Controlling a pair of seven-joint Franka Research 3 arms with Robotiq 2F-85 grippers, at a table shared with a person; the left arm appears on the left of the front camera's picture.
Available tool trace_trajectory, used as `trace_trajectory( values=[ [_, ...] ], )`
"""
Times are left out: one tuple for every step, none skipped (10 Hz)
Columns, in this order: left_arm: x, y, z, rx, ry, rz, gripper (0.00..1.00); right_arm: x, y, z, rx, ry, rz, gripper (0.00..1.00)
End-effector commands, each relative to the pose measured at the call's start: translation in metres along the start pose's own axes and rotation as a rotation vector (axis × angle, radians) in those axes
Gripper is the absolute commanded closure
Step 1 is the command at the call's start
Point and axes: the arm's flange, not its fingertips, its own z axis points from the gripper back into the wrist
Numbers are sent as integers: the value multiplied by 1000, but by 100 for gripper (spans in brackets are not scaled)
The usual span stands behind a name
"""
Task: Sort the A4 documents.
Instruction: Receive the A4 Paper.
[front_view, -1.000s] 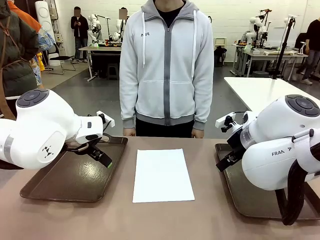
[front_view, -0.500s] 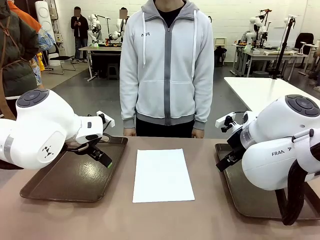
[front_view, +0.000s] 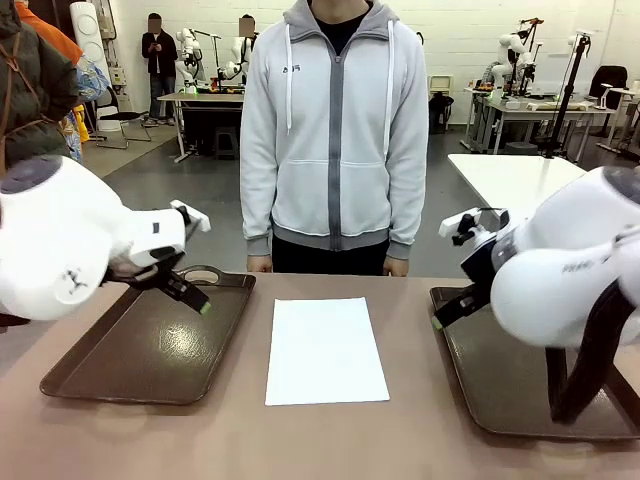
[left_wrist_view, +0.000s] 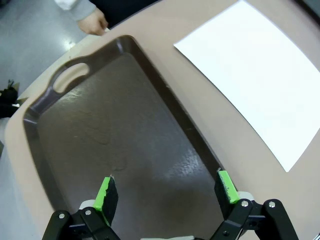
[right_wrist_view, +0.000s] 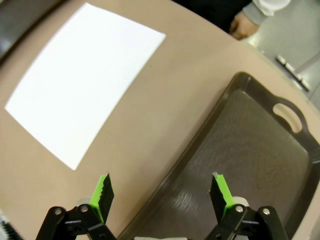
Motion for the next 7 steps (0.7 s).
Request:
trace_trajectory(
  values=[
    [-27,27,39,-63,-46,38,0,-5,-39,43,101,-53,-10,0],
    [-29,36,51,-81,-68,55,0,-7,-52,59,113,-80,-35,0],
    [-32,44,61,-97,-85,61,0,-10,-64,73,139,-110,-54,0],
    [-34,51,75,-172,-115,45,0,-14,-76,87,157,-145,-71,0],
    [-37,59,88,-181,-119,32,0,-19,-83,98,171,-169,-73,0],
    [-42,68,100,-193,-130,34,0,-25,-89,110,192,-195,-70,0],
    [-49,76,109,-219,-129,45,0,-30,-93,122,201,-229,-78,0]
  ],
)
